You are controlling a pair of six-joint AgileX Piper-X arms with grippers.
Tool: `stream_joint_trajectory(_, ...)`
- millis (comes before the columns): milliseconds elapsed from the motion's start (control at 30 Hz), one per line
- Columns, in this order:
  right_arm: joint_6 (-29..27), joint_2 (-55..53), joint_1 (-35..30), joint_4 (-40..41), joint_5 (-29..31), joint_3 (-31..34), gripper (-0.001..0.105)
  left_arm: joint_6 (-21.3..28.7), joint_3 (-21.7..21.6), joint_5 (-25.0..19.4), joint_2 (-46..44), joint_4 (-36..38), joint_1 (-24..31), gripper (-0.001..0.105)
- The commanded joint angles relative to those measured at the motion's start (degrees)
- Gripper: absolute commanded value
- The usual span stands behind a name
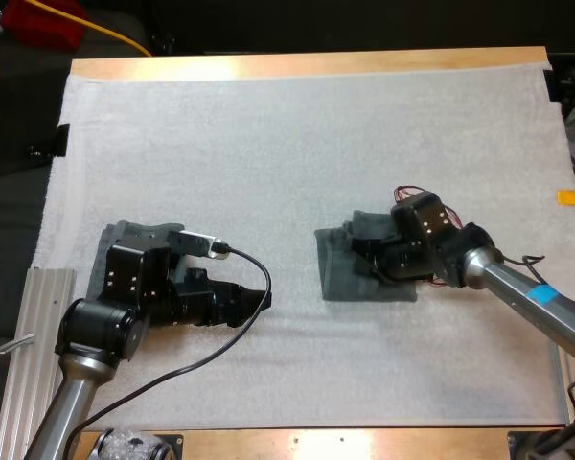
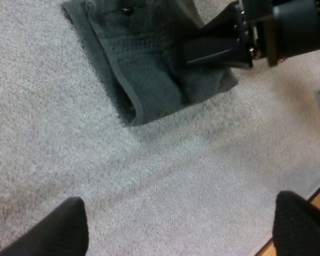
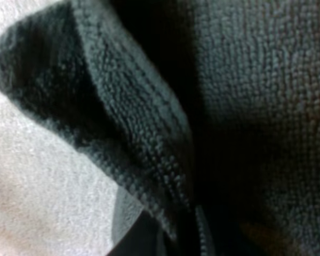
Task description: Pick towel from pile, fold and stack
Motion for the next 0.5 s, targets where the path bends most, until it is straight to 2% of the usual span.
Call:
stream_joint_trajectory(0,0.8,0.7,0.1,0.0,-1.2,-0.4,0.002,0.0,-0.4,0.3,-0.3,-0.3,0.1,0.069)
stream_joint_trajectory(67,1.3,1.4,0.1,0.0,-1.3,-0.4,0.005,0.0,-0.4,0.3,-0.3,-0.3,0.1,0.069)
stream_joint_trajectory(133,1.3,1.7,0.1,-0.1,-1.9,-0.4,0.013,0.0,-0.4,0.3,-0.3,-0.3,0.1,0.069)
stream_joint_trajectory(233,1.3,1.7,0.1,-0.8,-2.6,-0.4,0.034,0.0,-0.4,0.3,-0.3,-0.3,0.1,0.069)
stream_joint_trajectory(333,1.3,1.7,0.1,-3.2,-5.8,-0.4,0.056,0.0,-0.4,0.3,-0.3,-0.3,0.1,0.069)
stream_joint_trajectory(400,1.2,1.7,0.3,-5.7,-8.6,-0.4,0.062,0.0,-0.4,0.3,-0.3,-0.3,0.1,0.069)
stream_joint_trajectory(467,1.2,1.4,0.7,-7.1,-9.8,-0.4,0.062,0.0,-0.4,0.3,-0.3,-0.2,0.1,0.069)
